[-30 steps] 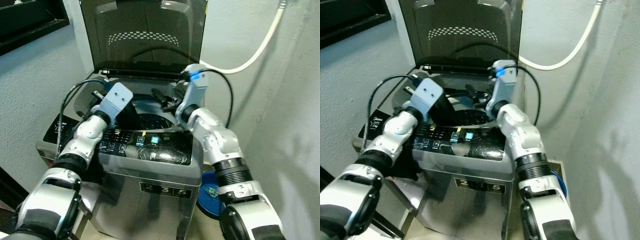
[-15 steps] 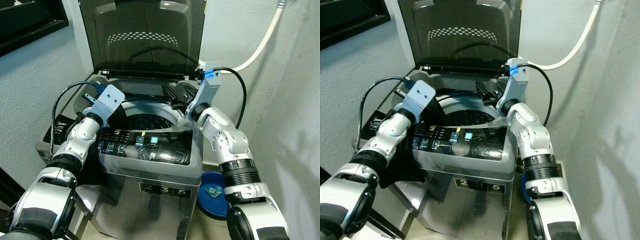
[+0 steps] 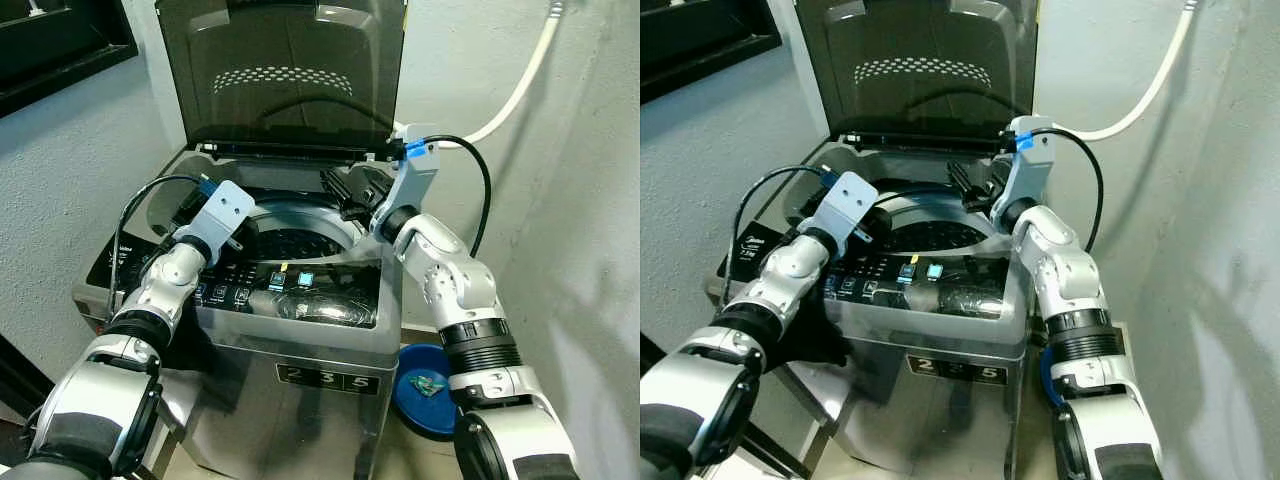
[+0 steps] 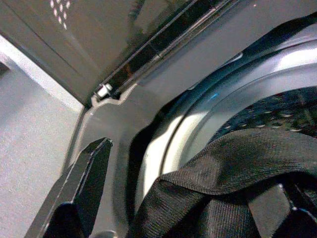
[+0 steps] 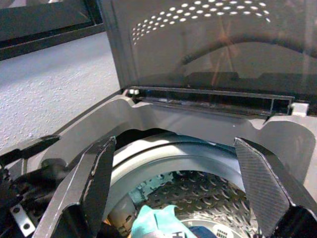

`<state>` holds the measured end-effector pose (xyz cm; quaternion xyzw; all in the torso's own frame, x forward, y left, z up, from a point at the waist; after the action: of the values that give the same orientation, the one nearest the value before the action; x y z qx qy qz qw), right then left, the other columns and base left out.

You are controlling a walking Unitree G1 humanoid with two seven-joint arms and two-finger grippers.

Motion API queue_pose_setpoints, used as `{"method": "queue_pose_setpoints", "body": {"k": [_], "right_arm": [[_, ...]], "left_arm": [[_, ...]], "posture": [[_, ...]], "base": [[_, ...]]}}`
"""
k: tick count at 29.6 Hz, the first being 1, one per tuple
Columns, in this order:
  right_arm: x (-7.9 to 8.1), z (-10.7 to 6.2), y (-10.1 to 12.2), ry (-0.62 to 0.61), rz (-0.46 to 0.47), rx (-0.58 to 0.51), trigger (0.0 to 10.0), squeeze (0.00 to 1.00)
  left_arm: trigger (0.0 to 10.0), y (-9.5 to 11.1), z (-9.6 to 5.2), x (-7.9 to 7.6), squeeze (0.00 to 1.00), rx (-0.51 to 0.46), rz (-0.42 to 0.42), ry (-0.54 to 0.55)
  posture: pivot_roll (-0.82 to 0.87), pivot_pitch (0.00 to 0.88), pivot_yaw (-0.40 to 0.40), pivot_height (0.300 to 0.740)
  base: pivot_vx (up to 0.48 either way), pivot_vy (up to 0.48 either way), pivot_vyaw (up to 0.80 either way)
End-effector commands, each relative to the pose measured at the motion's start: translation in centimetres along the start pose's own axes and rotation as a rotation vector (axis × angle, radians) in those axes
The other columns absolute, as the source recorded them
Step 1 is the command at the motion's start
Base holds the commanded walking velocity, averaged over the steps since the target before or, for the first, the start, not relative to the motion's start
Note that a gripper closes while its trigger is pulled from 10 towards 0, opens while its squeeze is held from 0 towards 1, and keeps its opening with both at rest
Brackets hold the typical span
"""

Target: Clothes washing

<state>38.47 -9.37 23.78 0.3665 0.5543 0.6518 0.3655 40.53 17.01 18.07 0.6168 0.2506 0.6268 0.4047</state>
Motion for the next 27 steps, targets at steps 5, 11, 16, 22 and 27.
{"method": "queue_pose_setpoints", "body": {"k": [5,11,16,22,27], "right_arm": [[0.8,0.0,-0.1,0.032,-0.007,-0.009,10.0,0.0],[1.1,0.1,-0.2,0.046,-0.013,-0.005,10.0,0.0],[1.1,0.1,-0.2,0.047,-0.013,-0.005,10.0,0.0],[1.2,0.1,-0.5,0.055,-0.023,0.003,10.0,0.0],[1.2,0.0,-0.4,0.055,-0.027,0.004,10.0,0.0]], "left_arm": [[10.0,2.3,0.3,3.3,1.0,-0.126,0.264,0.096],[10.0,3.7,0.5,5.2,0.0,-0.158,0.632,0.063],[10.0,3.7,0.5,5.2,0.0,-0.155,0.635,0.059],[10.0,-2.9,-2.3,3.2,0.0,0.234,0.543,-0.433],[10.0,-3.1,-3.2,1.6,0.0,0.237,0.405,-0.546]], "posture": [[0.0,0.0,0.054,0.74],[0.0,0.0,0.044,0.74],[0.0,0.0,0.044,0.74],[0.01,0.0,0.044,0.74],[0.01,0.0,0.044,0.74]], "base": [[0.0,0.0,0.0],[0.0,0.0,0.0],[0.0,0.0,0.0],[0.0,0.0,0.0],[0.0,0.0,0.0]]}}
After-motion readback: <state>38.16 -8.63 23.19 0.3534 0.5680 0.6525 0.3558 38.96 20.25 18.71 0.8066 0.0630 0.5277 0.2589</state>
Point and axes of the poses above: a point about 5 cm out from each wrist's last joint towards the gripper, its own z axis pointing out of the wrist towards the gripper, its own y axis along the axis of the wrist's last joint, x = y × z, the point moved 1 cm from there along z, pointing out of the wrist towards the gripper, and after that the axes turned 5 degrees about -z, right-handed, at the moved point
